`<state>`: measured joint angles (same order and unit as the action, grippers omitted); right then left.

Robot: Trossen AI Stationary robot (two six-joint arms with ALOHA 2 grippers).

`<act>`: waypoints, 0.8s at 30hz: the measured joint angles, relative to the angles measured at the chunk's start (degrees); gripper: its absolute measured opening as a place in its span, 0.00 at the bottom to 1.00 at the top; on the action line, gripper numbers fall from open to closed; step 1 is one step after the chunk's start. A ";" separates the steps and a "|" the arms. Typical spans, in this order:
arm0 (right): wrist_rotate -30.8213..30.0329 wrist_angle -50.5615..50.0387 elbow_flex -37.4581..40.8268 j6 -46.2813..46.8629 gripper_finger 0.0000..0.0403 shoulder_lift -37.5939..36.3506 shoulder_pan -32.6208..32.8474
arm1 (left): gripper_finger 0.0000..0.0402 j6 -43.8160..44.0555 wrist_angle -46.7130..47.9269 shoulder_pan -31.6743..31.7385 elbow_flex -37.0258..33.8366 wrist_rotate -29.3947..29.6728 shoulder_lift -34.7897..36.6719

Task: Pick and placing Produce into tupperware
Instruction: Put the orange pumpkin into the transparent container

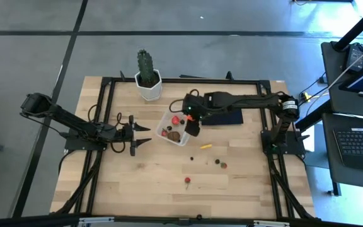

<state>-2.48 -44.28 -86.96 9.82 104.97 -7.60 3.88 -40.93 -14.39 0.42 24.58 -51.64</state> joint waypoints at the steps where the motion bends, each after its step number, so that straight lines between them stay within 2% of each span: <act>1: 0.00 1.36 -0.31 -0.49 0.60 0.00 0.00 | 0.52 0.00 0.00 0.00 0.00 0.00 0.00; 8: 0.15 7.54 0.19 -2.05 0.61 0.88 0.00 | 0.52 0.00 0.00 0.00 0.00 0.00 0.00; 16: 1.01 13.19 0.29 -4.29 0.61 7.33 0.00 | 0.52 0.00 0.20 -0.02 -0.01 0.00 0.00; 24: 1.09 14.26 0.33 -5.69 0.62 11.71 0.02 | 0.52 0.00 0.72 0.00 0.00 0.00 0.00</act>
<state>-1.39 -30.03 -86.63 4.13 116.67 -7.57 3.88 -40.21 -14.39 0.43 24.58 -51.64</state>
